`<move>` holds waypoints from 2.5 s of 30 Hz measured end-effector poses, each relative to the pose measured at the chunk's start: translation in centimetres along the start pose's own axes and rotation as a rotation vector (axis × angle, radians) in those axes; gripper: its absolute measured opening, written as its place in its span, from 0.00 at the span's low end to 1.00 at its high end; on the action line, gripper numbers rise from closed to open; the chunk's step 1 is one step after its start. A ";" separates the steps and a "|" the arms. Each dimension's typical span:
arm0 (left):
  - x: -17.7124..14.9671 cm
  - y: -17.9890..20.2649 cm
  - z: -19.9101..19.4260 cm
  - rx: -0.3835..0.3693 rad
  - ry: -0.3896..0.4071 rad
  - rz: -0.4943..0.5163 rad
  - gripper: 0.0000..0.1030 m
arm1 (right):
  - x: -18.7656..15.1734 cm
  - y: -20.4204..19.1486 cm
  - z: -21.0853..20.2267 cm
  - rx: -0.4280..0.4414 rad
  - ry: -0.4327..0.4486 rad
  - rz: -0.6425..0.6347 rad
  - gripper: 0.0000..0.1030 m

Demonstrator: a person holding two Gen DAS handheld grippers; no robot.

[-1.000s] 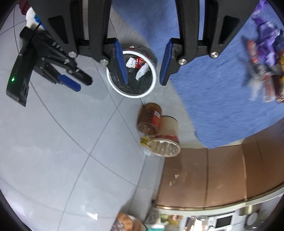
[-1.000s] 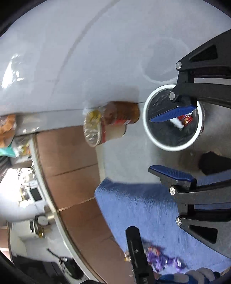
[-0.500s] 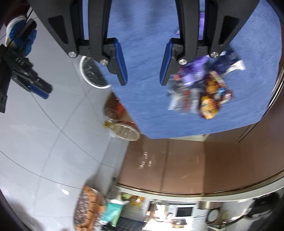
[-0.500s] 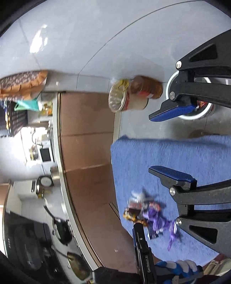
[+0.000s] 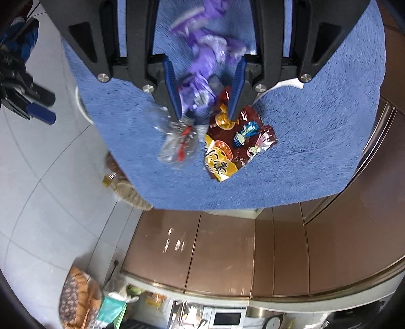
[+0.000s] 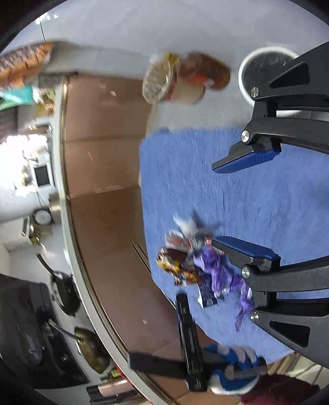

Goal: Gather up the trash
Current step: 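Move both open tools back over the remaining trash on the towel, then grasp the brown snack bag with the left tool while the right tool grasps a red-tied clear wrapper, then carry both items to the white bin and open both tools over it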

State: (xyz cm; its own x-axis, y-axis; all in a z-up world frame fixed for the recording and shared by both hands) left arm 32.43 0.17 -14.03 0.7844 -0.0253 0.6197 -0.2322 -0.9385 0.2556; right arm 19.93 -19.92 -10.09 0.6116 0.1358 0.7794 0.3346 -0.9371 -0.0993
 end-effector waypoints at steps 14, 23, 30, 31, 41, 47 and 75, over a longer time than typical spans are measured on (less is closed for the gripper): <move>1.5 -3.2 6.9 0.052 -0.072 -0.053 0.26 | -0.9 -4.3 13.3 0.231 -0.194 -0.021 0.26; 1.4 -5.3 7.4 0.005 -0.076 -0.129 0.21 | -1.4 -4.7 17.1 0.234 -0.261 -0.006 0.26; 1.4 -5.6 5.0 -0.021 -0.026 -0.169 0.17 | -1.5 -4.0 15.9 0.234 -0.229 0.024 0.14; 1.4 -5.6 4.6 -0.025 -0.019 -0.174 0.17 | -1.5 -3.9 15.5 0.232 -0.224 0.026 0.14; 1.9 -4.3 -2.4 -0.024 0.072 -0.172 0.11 | -1.4 -3.7 8.0 0.195 -0.142 0.012 0.13; 2.0 -2.9 -7.3 -0.033 0.132 -0.157 0.10 | -0.4 -3.4 2.9 0.170 -0.078 0.007 0.13; -0.6 14.6 -12.0 -0.157 0.133 0.065 0.10 | -5.0 7.0 -10.7 -0.053 0.115 0.205 0.14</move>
State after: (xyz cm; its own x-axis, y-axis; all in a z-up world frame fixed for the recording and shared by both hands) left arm 21.64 -9.36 -1.78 0.6848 -0.0288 0.7282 -0.3747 -0.8709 0.3179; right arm 11.54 -30.60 -8.13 0.5764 -0.0938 0.8118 0.1714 -0.9574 -0.2323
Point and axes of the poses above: each gripper's, at about its wrist camera, not at the fingertips, and z roughly the way its jaws point, y to its right, x to its top, the point moved 8 cm from there along z, roughly the way its jaws point, and after that the axes turned 8 degrees about -z, right-handed, at the moved point
